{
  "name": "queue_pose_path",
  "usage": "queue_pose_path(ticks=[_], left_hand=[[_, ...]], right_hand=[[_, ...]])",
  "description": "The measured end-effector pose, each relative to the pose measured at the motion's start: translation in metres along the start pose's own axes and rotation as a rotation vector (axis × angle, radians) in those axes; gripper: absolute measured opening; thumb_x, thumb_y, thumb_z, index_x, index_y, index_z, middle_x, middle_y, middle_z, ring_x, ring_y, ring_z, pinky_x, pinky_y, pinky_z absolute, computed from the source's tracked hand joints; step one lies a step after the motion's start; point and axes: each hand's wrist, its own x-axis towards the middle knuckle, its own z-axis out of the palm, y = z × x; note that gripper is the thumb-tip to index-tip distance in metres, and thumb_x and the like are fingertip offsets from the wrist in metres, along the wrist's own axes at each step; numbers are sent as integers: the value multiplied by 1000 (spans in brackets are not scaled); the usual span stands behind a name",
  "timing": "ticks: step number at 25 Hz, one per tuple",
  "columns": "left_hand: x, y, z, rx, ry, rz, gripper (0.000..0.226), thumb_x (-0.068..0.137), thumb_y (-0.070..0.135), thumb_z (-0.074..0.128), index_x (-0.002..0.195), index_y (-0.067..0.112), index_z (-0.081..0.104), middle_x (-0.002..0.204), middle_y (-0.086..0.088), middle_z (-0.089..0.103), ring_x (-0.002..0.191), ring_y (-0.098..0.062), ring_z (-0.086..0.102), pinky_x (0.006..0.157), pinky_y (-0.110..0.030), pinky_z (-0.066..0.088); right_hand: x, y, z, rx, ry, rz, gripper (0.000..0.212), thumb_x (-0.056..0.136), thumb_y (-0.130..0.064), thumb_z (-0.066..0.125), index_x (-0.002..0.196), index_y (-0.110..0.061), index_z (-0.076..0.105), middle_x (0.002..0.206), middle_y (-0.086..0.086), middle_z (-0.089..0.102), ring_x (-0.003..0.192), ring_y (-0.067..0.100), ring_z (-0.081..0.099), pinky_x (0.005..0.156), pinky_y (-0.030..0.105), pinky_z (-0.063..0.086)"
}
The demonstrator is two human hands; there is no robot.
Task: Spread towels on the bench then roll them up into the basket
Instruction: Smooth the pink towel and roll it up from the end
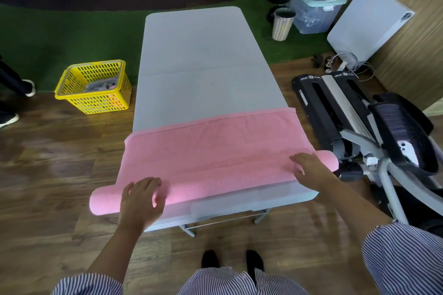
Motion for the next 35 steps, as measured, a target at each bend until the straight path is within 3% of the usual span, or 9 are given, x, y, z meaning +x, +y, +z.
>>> queue_pose_path(ticks=[4,7,10,14,20,26,28,32,35], left_hand=[[-8,3,0,39,-82,40,62,52,30,74,111,15,60,105,-3,68,89,-24,67,82,-52,47],[-5,1,-7,61,-100,29,46,62,35,57,104,16,66,94,2,71,75,-21,69,73,-44,49],[0,-3,-9,44,-73,52,53,68,42,43,108,15,66,103,1,70,85,-23,68,78,-45,49],[-11,-1,-7,57,17,-99,55,71,43,45,110,8,62,110,-9,65,98,-31,63,88,-53,46],[-21,-4,3,95,59,-59,59,65,40,42,110,10,65,109,-7,67,97,-27,64,86,-49,43],[-15,-11,-5,137,73,-63,50,65,31,37,99,16,70,87,-1,73,83,-24,69,83,-54,42],[-11,-12,-5,133,109,-59,48,66,28,38,102,15,68,96,-2,72,89,-24,68,85,-55,42],[-9,-6,1,107,184,-41,44,72,23,39,106,12,65,106,-5,69,97,-25,66,88,-53,42],[-9,-5,8,73,146,-71,45,65,26,63,109,14,65,106,-1,69,98,-22,66,94,-55,38]], right_hand=[[-6,0,4,-143,-91,16,60,83,-21,61,138,-17,39,142,-1,42,134,17,34,118,37,7],[0,2,-5,-122,-157,65,49,89,-25,53,136,-20,43,140,-2,46,131,18,39,116,34,11],[7,2,-15,-132,-184,78,46,89,-23,49,135,-21,45,139,-2,48,130,19,39,116,37,13],[3,-8,-3,-86,91,-4,41,90,-6,47,131,-13,49,135,4,50,124,24,45,113,38,28],[-8,-2,12,-39,-27,-15,62,83,-8,59,140,-17,38,145,-2,37,138,17,27,117,31,-1],[11,-8,-4,-98,-157,7,46,88,-14,49,134,-18,47,139,-2,48,131,16,39,117,33,1],[15,-12,-8,-77,-151,-4,47,88,-12,49,134,-18,47,140,-2,46,133,17,36,118,37,3],[12,-14,-4,-2,107,-6,37,90,-6,49,126,-11,52,132,6,52,118,24,49,114,39,26],[8,-11,3,68,48,49,38,93,-12,46,131,-11,50,137,5,50,127,20,44,118,39,12]])
